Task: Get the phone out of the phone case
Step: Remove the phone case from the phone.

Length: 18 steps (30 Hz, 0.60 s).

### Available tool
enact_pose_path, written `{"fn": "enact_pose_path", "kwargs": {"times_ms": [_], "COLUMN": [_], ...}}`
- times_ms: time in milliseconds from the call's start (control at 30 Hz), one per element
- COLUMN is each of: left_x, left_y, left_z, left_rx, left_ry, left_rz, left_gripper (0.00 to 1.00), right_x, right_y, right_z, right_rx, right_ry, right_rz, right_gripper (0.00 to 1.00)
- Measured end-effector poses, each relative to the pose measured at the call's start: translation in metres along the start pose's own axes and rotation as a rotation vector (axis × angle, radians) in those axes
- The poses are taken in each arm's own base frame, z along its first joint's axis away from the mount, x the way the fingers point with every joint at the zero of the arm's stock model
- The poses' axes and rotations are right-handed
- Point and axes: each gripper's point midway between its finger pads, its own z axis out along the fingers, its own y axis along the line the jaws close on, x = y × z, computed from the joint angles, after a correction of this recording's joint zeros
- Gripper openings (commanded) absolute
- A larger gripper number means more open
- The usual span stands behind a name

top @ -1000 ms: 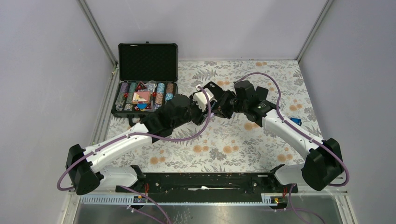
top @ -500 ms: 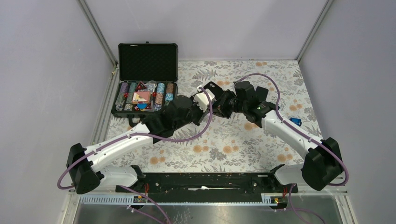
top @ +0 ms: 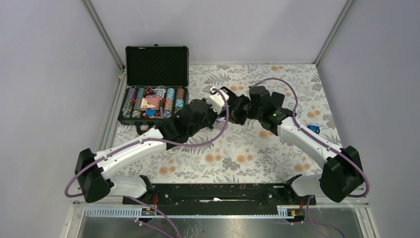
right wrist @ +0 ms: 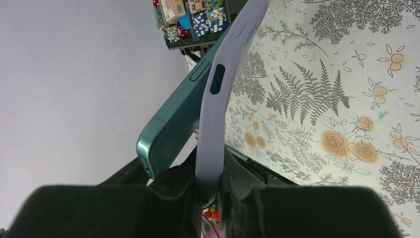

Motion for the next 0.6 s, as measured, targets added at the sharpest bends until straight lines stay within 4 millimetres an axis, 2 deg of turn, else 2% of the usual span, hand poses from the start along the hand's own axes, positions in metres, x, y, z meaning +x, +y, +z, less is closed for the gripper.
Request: {"fn": "enact_pose_path", "kwargs": {"times_ms": [300, 400, 467, 600], "left_x": [0.004, 0.003, 0.003, 0.005], "left_y": [0.007, 0.008, 0.01, 0.016], "left_z": [0.013, 0.015, 0.016, 0.015], "left_rx": [-0.068, -0.075, -0.08, -0.089], "left_ry": [0.041, 0.052, 0.06, 0.08], "left_rz": [-0.018, -0.015, -0.005, 0.023], "left_gripper": [0.18, 0.11, 0.0, 0.0], "right_x": [0.0, -0.002, -0.002, 0.0], "right_y": [0.001, 0.001, 0.0, -0.004], "right_z": [0.0, 0.0, 0.0, -0.001], "right_rx": [-0.003, -0.002, 0.001, 0.017], "right_ry": [0.0, -0.003, -0.003, 0.008], "right_rz": [0.007, 0.011, 0.014, 0.019], "right_gripper": [0.0, 0.0, 0.0, 0.0]}}
